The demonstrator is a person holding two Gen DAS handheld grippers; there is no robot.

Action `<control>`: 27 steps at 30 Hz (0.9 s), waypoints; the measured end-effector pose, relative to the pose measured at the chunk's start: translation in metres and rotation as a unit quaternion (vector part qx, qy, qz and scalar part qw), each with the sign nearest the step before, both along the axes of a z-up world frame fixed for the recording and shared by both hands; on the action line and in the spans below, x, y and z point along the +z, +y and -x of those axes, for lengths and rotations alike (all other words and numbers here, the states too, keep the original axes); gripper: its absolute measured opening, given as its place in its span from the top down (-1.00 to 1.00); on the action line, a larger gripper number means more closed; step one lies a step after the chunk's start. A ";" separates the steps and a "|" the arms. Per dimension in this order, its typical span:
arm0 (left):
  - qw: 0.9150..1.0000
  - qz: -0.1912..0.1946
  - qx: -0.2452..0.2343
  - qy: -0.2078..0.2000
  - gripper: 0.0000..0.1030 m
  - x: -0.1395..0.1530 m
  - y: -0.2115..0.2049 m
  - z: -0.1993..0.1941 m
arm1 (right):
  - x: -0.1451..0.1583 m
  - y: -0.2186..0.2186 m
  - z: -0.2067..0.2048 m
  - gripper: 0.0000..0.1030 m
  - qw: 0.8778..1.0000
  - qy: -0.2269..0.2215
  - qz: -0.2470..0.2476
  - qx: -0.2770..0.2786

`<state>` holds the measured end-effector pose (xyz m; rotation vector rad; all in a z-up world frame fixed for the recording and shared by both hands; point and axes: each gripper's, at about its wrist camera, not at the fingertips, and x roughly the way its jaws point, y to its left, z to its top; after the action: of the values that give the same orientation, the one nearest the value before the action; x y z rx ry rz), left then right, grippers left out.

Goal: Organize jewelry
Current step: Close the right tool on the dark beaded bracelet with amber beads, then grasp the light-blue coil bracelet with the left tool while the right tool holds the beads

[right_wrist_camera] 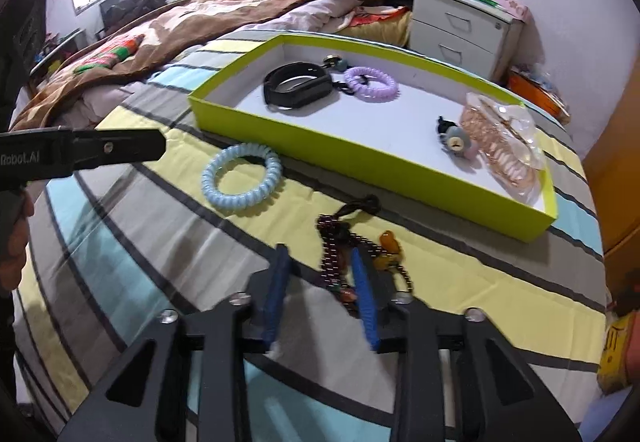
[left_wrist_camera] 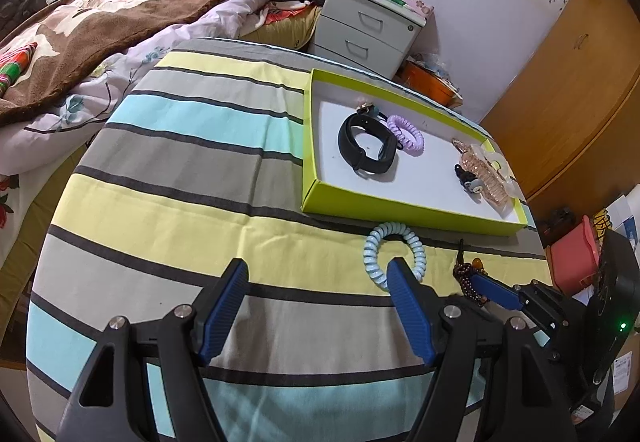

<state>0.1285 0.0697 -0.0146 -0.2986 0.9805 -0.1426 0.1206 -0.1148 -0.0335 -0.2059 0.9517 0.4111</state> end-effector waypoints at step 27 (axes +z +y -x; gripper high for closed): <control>0.997 -0.078 -0.026 0.013 -0.32 -0.013 -0.046 -0.020 | 0.016 -0.045 0.019 0.86 0.996 -0.024 -0.073 -0.055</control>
<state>0.1489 0.0239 -0.0271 -0.1324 1.0186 -0.1095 0.1014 -0.1600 -0.0170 -0.0297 0.8778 0.3703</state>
